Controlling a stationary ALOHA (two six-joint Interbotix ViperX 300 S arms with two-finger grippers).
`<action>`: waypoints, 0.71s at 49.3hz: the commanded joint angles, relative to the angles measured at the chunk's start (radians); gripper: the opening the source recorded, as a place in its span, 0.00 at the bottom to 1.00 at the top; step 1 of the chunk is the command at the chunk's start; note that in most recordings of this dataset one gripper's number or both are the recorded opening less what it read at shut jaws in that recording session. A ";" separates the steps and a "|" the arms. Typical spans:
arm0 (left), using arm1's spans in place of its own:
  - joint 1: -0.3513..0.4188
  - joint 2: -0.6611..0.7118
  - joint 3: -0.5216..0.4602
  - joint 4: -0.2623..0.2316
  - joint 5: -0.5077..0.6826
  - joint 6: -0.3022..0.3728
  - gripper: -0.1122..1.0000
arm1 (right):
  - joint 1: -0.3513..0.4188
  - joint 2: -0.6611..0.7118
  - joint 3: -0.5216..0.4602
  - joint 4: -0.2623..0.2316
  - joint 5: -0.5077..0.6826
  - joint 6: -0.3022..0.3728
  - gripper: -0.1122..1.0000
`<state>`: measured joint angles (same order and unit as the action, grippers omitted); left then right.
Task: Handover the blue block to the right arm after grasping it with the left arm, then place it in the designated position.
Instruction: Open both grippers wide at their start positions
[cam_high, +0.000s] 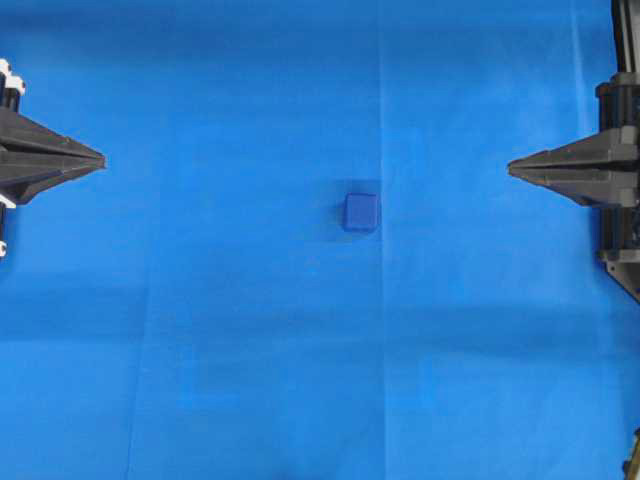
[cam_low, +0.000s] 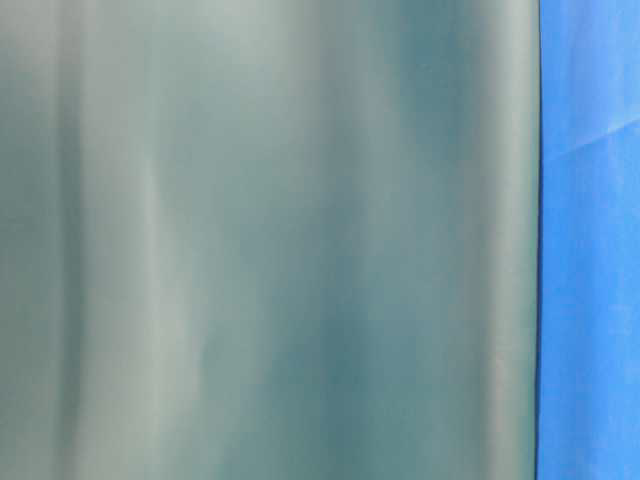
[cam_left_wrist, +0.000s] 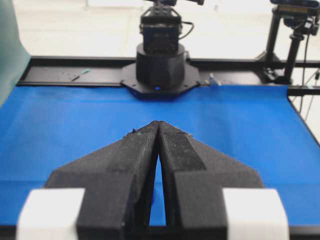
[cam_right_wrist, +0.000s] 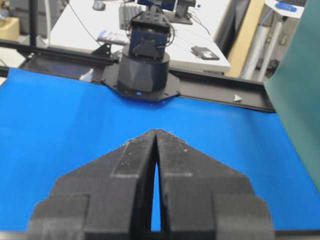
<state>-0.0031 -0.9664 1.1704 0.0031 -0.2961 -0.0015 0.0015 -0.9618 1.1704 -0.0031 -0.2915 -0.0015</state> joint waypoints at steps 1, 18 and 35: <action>-0.002 0.000 -0.012 -0.002 -0.003 -0.003 0.10 | -0.006 0.003 -0.015 0.000 -0.006 -0.002 0.11; -0.006 0.003 -0.011 0.000 0.020 -0.003 0.10 | -0.009 0.025 -0.014 0.000 0.002 0.005 0.08; -0.008 0.006 -0.011 0.002 0.020 0.011 0.24 | -0.011 0.035 -0.012 -0.002 0.005 0.003 0.15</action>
<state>-0.0092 -0.9695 1.1704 0.0031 -0.2715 0.0092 -0.0077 -0.9342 1.1689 -0.0031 -0.2823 0.0015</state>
